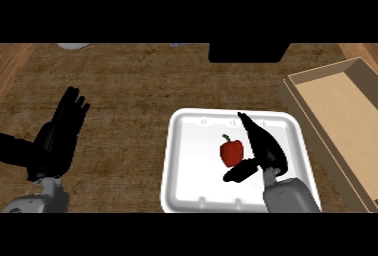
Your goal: Pick the bell pepper from the tray and place it in the cardboard box
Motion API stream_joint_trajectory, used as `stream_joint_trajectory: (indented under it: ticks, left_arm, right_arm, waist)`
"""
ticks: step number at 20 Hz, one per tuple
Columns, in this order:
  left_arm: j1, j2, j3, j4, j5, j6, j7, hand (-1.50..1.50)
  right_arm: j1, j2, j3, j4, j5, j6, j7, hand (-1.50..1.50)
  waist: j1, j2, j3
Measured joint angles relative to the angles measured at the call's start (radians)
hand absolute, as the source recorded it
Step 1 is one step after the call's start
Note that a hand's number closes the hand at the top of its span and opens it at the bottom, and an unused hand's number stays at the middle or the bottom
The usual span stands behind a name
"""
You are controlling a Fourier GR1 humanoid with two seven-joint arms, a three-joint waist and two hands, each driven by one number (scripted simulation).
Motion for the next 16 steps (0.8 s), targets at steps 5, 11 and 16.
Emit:
stream_joint_trajectory:
  ticks: [5,11,16]
  left_arm:
    - [-0.001,-0.014,0.002,0.008,-0.013,-0.002,-0.015,0.0]
    - [-0.008,-0.009,0.019,0.005,-0.006,-0.019,-0.002,0.0]
    - [-0.017,-0.026,0.007,-0.004,-0.025,0.0,0.014,0.0]
  right_arm:
    - [-0.02,0.013,0.002,0.064,0.019,-0.024,-0.029,-1.5]
    - [-0.016,0.017,0.018,0.081,0.039,-0.044,-0.049,1.5]
    - [-0.05,-0.001,0.02,0.128,0.078,-0.053,-0.116,1.5]
  waist:
    - [0.001,0.0,0.0]
    - [0.0,0.0,0.0]
    - [0.0,0.0,0.0]
